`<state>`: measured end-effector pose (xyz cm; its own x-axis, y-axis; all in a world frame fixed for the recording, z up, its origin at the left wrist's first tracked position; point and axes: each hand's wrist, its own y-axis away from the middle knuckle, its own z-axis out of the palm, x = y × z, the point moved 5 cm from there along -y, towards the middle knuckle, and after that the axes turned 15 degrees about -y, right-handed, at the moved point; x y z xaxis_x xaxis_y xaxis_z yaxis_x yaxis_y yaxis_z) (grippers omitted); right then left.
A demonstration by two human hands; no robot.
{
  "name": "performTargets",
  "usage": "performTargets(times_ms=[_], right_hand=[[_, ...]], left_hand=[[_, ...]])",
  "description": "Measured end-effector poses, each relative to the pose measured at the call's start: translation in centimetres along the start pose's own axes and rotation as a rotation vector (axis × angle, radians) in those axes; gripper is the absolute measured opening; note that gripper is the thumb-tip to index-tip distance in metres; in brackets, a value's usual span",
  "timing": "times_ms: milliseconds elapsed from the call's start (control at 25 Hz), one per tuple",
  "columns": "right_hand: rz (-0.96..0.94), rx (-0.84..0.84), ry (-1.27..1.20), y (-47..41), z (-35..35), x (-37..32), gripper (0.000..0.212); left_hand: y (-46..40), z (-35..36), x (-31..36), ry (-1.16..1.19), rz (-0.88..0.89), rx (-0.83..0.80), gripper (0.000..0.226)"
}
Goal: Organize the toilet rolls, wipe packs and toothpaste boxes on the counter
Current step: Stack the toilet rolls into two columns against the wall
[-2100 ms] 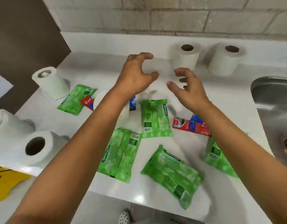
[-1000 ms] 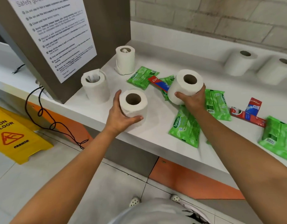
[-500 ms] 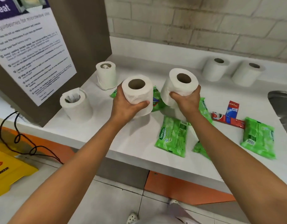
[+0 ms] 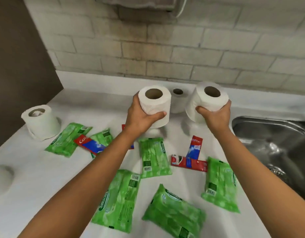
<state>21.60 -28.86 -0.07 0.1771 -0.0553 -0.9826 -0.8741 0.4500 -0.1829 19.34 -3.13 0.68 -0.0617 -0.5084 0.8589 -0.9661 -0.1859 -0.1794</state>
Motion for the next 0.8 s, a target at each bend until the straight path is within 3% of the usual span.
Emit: performTargets(times_ms=[160,280,400,560,800], right_hand=[[-0.005,0.07,-0.012,-6.9,-3.3,-0.1,0.08],[-0.048,0.03,-0.007,-11.8,-4.3,0.5,0.071],[-0.072,-0.006,0.0,-15.3,-4.2,1.5,0.083],[-0.166,-0.08,0.021,-18.5,-3.4,2.7,0.065],[-0.028,-0.057,0.047,-20.1,-2.5,6.7,0.086]], left_hand=[[-4.7,5.2,2.8,0.038,0.023,-0.011,0.085],[-8.3,8.8,4.6,-0.024,0.05,-0.032,0.086],[-12.1,11.8,5.4,-0.038,0.038,-0.033,0.076],[-15.6,14.6,5.6,-0.043,0.054,-0.007,0.082],[-18.0,16.7,2.4,-0.091,-0.002,0.016,0.085]])
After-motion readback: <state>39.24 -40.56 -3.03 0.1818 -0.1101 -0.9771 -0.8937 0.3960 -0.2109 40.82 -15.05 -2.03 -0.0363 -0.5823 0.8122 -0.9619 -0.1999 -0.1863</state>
